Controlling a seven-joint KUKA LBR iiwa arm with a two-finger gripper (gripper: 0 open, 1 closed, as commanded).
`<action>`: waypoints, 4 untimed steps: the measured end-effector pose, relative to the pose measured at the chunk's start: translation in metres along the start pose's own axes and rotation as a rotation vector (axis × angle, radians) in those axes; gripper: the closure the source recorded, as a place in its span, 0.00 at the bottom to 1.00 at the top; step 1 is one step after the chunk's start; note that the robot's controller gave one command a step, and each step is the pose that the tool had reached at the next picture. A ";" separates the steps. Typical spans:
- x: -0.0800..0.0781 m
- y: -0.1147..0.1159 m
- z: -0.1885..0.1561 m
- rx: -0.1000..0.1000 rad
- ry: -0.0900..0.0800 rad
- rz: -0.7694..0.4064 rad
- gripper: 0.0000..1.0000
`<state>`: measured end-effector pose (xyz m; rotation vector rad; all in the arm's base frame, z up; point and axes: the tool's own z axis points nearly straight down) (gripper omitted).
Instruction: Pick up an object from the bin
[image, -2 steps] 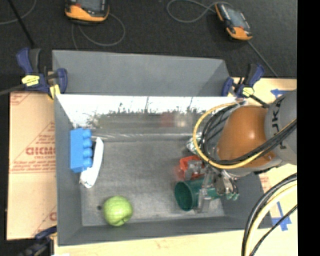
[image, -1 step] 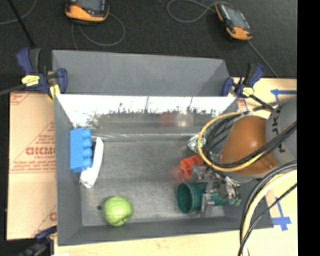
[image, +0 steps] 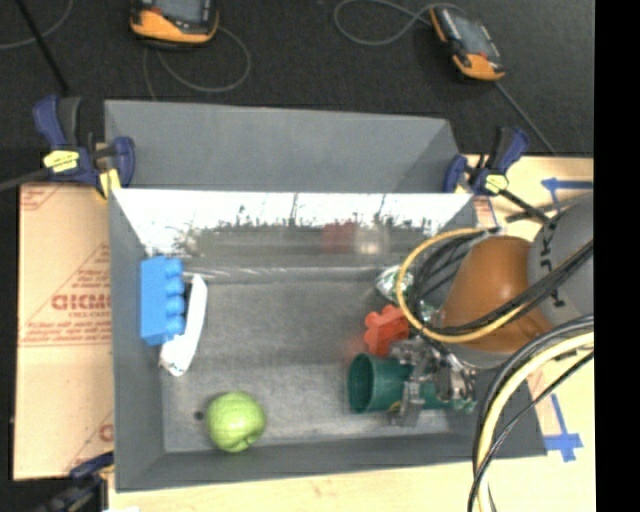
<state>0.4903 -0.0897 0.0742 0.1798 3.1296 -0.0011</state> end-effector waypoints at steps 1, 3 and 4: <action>0.000 0.000 0.000 0.000 0.000 -0.001 1.00; -0.011 -0.013 -0.062 0.001 -0.005 0.000 1.00; 0.009 0.003 -0.086 -0.002 0.014 -0.002 1.00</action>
Offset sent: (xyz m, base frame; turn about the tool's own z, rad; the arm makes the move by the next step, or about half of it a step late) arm -0.0018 -0.0400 0.1367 -0.0241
